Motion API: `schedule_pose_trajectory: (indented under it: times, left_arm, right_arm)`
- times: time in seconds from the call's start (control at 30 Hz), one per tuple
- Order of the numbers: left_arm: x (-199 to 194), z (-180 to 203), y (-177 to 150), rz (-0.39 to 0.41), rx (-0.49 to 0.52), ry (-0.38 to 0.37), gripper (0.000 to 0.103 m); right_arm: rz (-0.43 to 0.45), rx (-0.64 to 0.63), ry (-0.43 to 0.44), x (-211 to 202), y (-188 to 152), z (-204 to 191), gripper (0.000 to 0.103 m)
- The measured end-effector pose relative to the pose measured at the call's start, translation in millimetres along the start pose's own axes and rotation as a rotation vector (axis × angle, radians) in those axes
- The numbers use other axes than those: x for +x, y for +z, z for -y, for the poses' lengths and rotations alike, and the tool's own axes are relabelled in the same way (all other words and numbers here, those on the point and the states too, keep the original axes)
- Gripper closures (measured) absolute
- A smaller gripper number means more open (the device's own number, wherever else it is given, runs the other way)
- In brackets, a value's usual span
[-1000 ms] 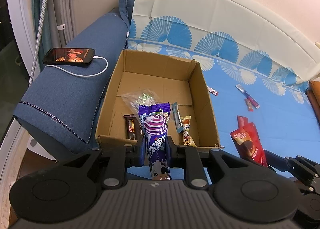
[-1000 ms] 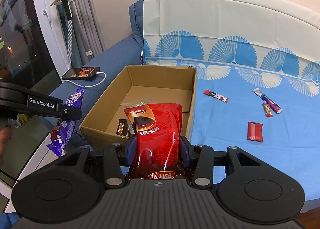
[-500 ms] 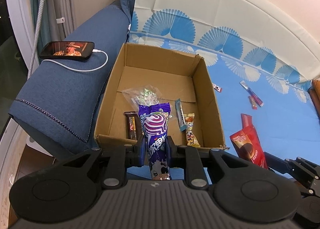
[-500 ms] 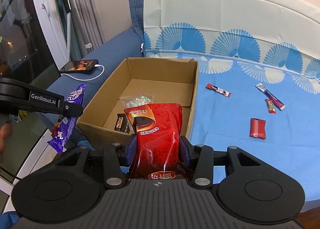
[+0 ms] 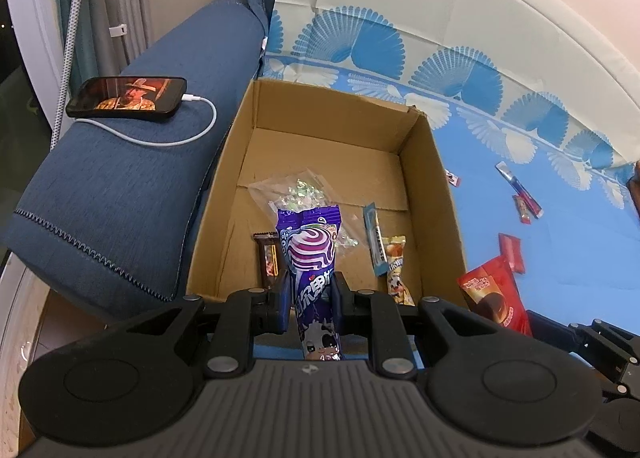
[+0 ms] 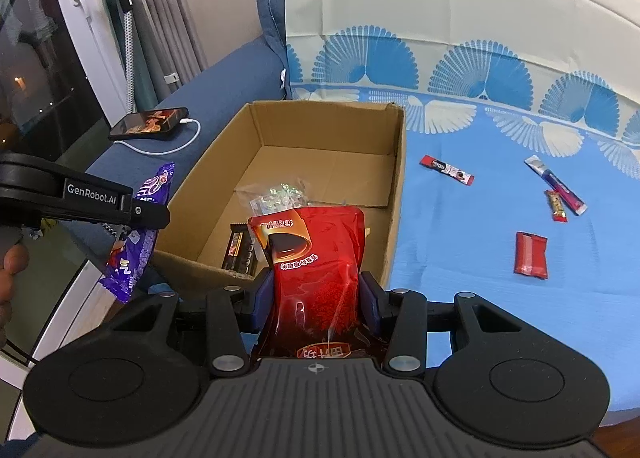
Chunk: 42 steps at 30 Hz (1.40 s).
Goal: Organize snacks
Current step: 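Lower both snacks into the box and open both tools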
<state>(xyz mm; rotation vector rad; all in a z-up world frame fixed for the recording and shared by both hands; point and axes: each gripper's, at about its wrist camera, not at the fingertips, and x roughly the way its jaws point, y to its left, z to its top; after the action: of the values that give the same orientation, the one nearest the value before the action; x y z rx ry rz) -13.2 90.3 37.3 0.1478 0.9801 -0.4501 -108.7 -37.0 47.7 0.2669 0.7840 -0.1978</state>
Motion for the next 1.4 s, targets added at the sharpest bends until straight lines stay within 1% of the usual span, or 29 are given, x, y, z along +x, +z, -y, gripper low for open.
schedule_pose_trajectory:
  times: [0.23, 0.5, 0.7, 0.93, 0.97, 1.0, 1.03, 1.07, 1.1, 1.13, 1.17, 1.2, 1.3, 1.4]
  left_arm:
    - [30, -5, 19, -0.023, 0.007, 0.009, 0.081]
    - [71, -5, 43, -0.054, 0.014, 0.016, 0.081]
    - [99, -7, 61, -0.061, 0.021, 0.027, 0.081]
    - [126, -9, 78, -0.061, 0.027, 0.061, 0.081]
    - [128, -10, 81, -0.053, 0.025, 0.069, 0.077]
    - [128, -12, 85, -0.04, 0.024, 0.072, 0.063]
    - [127, -13, 88, -0.028, 0.022, 0.078, 0.033]
    - [125, -14, 89, -0.013, 0.014, 0.088, 0.017]
    - [121, -16, 91, 0.01, 0.002, 0.102, 0.0]
    - [114, -17, 90, 0.046, -0.014, 0.114, 0.0]
    - [110, -18, 89, 0.064, -0.014, 0.121, 0.0]
    - [108, -18, 88, 0.061, -0.003, 0.125, 0.0]
    - [104, -20, 77, 0.021, 0.009, 0.152, 0.0]
    - [96, -23, 59, -0.039, 0.001, 0.148, 0.0]
  right_arm:
    - [-0.023, 0.014, 0.011, 29, 17, 3, 0.055]
    - [-0.047, 0.04, 0.019, 72, 39, 9, 0.055]
    - [-0.06, 0.055, 0.016, 104, 53, 19, 0.055]
    - [-0.057, 0.069, 0.006, 136, 69, 28, 0.054]
    - [-0.051, 0.078, 0.006, 139, 73, 30, 0.053]
    - [-0.043, 0.089, 0.013, 142, 76, 32, 0.05]
    - [-0.037, 0.098, 0.026, 145, 81, 33, 0.047]
    - [-0.027, 0.107, 0.036, 146, 85, 34, 0.037]
    - [-0.011, 0.115, 0.04, 147, 89, 35, 0.031]
    - [0.005, 0.121, 0.039, 145, 93, 36, 0.026]
    - [0.016, 0.121, 0.037, 144, 96, 36, 0.026]
    - [0.023, 0.114, 0.035, 142, 97, 36, 0.025]
    - [0.012, 0.096, 0.007, 133, 91, 34, 0.022]
    - [-0.031, 0.078, -0.006, 120, 75, 30, 0.021]
